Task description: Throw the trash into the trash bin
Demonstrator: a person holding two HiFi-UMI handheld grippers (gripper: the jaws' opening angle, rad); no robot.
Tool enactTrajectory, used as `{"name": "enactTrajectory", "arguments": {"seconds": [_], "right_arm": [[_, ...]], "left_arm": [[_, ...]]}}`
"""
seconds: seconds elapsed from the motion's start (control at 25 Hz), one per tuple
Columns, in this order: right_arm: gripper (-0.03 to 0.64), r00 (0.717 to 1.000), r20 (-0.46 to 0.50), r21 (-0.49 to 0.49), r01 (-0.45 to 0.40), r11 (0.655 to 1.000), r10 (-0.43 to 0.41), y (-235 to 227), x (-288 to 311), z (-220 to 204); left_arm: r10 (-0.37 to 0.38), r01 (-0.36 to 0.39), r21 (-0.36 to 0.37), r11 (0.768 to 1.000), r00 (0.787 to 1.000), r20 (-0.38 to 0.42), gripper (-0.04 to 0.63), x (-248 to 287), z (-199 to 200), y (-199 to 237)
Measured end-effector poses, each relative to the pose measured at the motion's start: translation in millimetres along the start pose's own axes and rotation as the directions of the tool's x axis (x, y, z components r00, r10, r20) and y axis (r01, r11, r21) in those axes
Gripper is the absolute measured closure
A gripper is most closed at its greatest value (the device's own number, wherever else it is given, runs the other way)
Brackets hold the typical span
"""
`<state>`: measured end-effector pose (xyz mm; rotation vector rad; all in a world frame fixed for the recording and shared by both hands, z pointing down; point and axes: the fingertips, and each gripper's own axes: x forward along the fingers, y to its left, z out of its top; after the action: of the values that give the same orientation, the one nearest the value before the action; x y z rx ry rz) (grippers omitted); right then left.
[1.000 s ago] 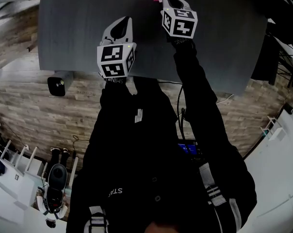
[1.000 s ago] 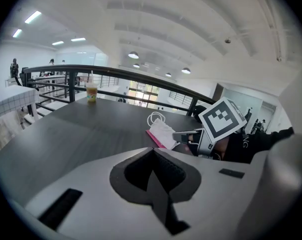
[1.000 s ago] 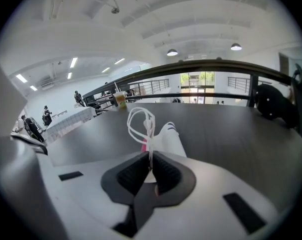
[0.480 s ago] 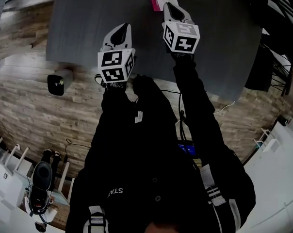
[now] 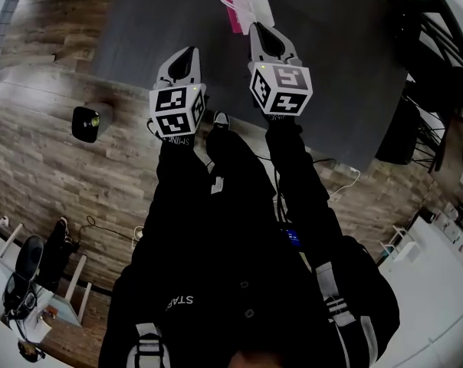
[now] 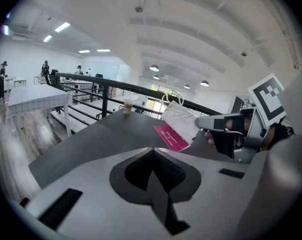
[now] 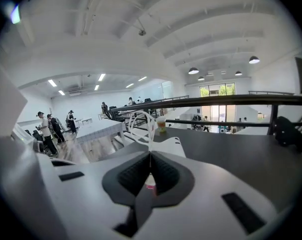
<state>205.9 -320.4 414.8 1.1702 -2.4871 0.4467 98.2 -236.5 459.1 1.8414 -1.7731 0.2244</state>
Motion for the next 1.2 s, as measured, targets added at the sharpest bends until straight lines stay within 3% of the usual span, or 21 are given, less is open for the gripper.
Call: {"name": "enactTrajectory", "arguments": {"seconds": [0.32, 0.52, 0.92, 1.2], "right_arm": [[0.598, 0.991, -0.021, -0.016, -0.136, 0.991, 0.136, 118, 25, 3], [0.598, 0.972, -0.055, -0.044, -0.232, 0.972, 0.229, 191, 44, -6], [0.598, 0.9, -0.157, -0.105, -0.425, 0.899, 0.407, 360, 81, -42], [0.598, 0.824, -0.241, -0.154, -0.555, 0.818, 0.513, 483, 98, -73]], "left_arm": [[0.117, -0.114, -0.073, 0.991, 0.993, 0.028, 0.595, -59, -4, 95], [0.204, -0.198, -0.14, 0.97, 0.978, 0.033, 0.595, -100, -15, 155], [0.374, -0.359, -0.269, 0.894, 0.928, 0.004, 0.595, -191, -56, 285], [0.486, -0.459, -0.369, 0.808, 0.874, -0.022, 0.595, -261, -93, 373]]}}
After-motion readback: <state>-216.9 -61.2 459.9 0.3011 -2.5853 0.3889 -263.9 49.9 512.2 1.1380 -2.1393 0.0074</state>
